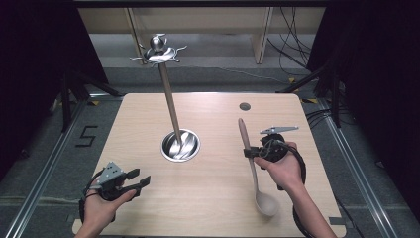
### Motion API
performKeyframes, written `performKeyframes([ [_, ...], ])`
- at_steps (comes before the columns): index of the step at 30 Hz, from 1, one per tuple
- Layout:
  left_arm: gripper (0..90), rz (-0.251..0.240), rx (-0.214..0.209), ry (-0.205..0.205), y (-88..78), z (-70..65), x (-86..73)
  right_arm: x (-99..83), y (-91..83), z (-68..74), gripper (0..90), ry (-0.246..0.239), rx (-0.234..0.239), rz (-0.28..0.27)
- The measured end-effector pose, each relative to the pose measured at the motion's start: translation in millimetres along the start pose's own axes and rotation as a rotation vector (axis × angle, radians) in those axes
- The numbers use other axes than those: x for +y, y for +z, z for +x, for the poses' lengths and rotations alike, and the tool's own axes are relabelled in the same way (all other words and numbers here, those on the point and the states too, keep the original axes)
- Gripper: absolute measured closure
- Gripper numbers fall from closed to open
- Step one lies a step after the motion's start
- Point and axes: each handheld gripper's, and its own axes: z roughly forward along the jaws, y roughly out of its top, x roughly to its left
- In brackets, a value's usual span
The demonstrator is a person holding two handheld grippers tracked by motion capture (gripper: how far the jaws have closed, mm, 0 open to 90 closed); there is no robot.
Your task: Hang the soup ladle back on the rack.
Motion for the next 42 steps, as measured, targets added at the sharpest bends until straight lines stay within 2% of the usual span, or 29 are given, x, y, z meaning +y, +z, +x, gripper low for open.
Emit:
performKeyframes([
  [1,44.8,-0.001,-0.001,-0.002,0.1,0.0,0.0,-1.2,-2.9,4.0,74.2,0.025,0.014,-0.008],
  [2,44.8,-0.001,-0.001,0.000,-0.1,0.0,0.0,-2.8,-4.3,2.7,74.1,-0.020,0.022,-0.050],
  [3,44.7,-0.001,0.000,0.000,-0.1,0.0,0.0,-3.2,-5.1,1.5,74.1,-0.057,0.024,-0.069],
  [7,44.7,0.000,0.000,0.000,0.0,0.0,0.0,-6.2,-8.2,4.7,74.1,-0.085,0.033,-0.110],
  [8,44.7,-0.001,0.000,0.000,0.0,0.0,0.0,-7.4,-10.1,5.7,74.1,-0.118,0.038,-0.138],
  [13,44.7,-0.002,-0.001,0.000,-0.1,-0.1,0.0,-8.9,-13.1,6.8,74.1,-0.150,0.059,-0.175],
  [14,44.7,-0.002,-0.004,0.001,-0.1,0.2,0.1,-8.6,-14.1,5.5,74.1,-0.186,0.071,-0.195],
  [18,44.7,-0.003,-0.004,0.000,0.0,-0.1,0.1,-9.1,-17.5,7.8,74.2,-0.204,0.094,-0.217],
  [20,44.6,-0.002,-0.001,0.001,-0.2,-0.5,0.2,-9.2,-18.6,7.5,74.1,-0.221,0.087,-0.231],
  [21,44.6,-0.001,0.001,0.001,-0.2,-0.5,0.2,-8.7,-18.8,6.3,74.1,-0.253,0.093,-0.244],
  [22,44.6,-0.003,-0.002,0.001,0.0,-0.3,0.1,-9.1,-18.6,7.6,74.2,-0.247,0.109,-0.258],
  [23,44.6,-0.003,-0.002,0.000,0.0,-0.3,0.1,-9.0,-20.6,7.6,74.2,-0.274,0.103,-0.269],
  [24,44.6,-0.003,-0.001,0.000,0.0,-0.4,0.1,-9.2,-20.1,8.2,74.2,-0.278,0.094,-0.293],
  [25,44.6,-0.003,-0.001,0.000,0.0,-0.5,0.1,-9.2,-20.1,8.2,74.2,-0.278,0.094,-0.293],
  [27,44.7,-0.016,-0.002,0.000,-0.5,-0.9,0.7,-9.0,-22.3,9.7,74.2,-0.279,0.105,-0.303],
  [28,44.7,-0.028,-0.005,-0.002,-1.0,-1.6,1.5,-8.5,-23.4,9.6,74.2,-0.291,0.091,-0.312],
  [29,44.3,-0.056,-0.013,-0.012,-0.8,-5.6,4.7,-7.9,-24.4,10.2,74.2,-0.297,0.097,-0.305],
  [30,43.4,-0.077,-0.025,0.000,-0.2,-8.1,7.9,-7.2,-24.0,10.8,74.2,-0.309,0.102,-0.320],
  [31,42.3,-0.077,-0.025,0.000,-0.2,-8.1,7.9,-7.2,-24.0,10.8,74.2,-0.309,0.102,-0.320],
  [32,41.6,-0.118,-0.038,0.025,-1.2,-14.8,17.7,-6.5,-26.1,14.3,74.2,-0.300,0.087,-0.329],
  [33,41.1,-0.144,-0.051,0.030,-1.4,-19.1,23.6,-5.1,-26.3,15.3,74.2,-0.316,0.093,-0.339],
  [34,40.8,-0.144,-0.051,0.030,-1.4,-19.1,23.6,-4.6,-27.7,17.4,74.2,-0.309,0.090,-0.339],
  [36,40.6,-0.191,-0.072,0.062,-3.0,-27.7,37.9,-3.6,-30.4,21.7,74.2,-0.297,0.078,-0.342],
  [37,40.4,-0.213,-0.079,0.072,-3.6,-32.9,45.7,-2.2,-30.5,22.7,74.2,-0.317,0.079,-0.352],
  [38,40.2,-0.236,-0.094,0.084,-3.5,-38.0,53.7,-1.7,-30.6,24.8,74.2,-0.307,0.079,-0.354],
  [39,40.1,-0.275,-0.126,0.108,-2.5,-49.4,69.5,-0.9,-30.5,26.7,74.2,-0.308,0.083,-0.360],
  [40,40.1,-0.275,-0.126,0.108,-2.5,-49.4,69.5,0.6,-28.8,28.2,74.2,-0.326,0.092,-0.377],
  [41,40.0,-0.281,-0.131,0.121,-2.6,-55.8,77.0,1.1,-29.2,30.5,74.2,-0.318,0.091,-0.372],
  [42,39.9,-0.308,-0.166,0.155,0.5,-66.7,91.0,1.7,-29.6,32.4,74.2,-0.315,0.083,-0.383],
])
